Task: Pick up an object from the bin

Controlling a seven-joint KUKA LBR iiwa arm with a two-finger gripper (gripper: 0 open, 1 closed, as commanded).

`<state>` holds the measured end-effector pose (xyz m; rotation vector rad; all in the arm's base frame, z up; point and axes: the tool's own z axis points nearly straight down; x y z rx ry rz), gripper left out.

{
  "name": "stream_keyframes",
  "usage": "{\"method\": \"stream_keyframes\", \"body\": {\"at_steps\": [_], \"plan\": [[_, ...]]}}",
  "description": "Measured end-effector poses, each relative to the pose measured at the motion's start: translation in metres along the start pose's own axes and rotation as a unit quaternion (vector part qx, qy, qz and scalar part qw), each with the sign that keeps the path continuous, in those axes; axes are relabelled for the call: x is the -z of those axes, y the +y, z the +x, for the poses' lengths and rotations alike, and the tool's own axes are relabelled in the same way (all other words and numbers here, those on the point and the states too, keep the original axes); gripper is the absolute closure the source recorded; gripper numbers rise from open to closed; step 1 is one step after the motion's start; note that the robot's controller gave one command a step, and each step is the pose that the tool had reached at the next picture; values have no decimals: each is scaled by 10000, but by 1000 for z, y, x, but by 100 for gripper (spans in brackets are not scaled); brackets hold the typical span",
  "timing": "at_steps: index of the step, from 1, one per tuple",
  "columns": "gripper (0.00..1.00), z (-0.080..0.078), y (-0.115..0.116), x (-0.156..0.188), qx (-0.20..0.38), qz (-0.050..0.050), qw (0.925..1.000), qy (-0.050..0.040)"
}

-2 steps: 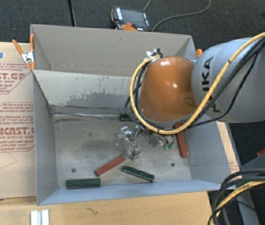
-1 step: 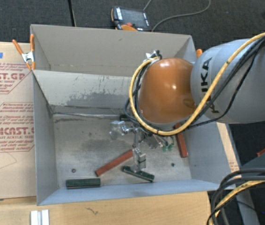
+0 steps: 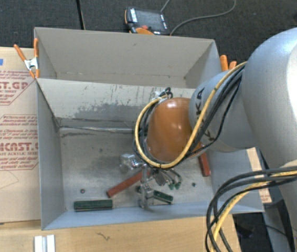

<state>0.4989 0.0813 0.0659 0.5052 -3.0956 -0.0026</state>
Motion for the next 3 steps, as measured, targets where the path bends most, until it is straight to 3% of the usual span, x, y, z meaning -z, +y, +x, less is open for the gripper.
{"method": "stream_keyframes", "body": {"at_steps": [1,2,3], "plan": [[100,-2,0,4,4,3,10000,-17],[100,-29,-11,99,-126,21,9999,-75],[100,-24,-30,194,-193,26,9998,-79]]}}
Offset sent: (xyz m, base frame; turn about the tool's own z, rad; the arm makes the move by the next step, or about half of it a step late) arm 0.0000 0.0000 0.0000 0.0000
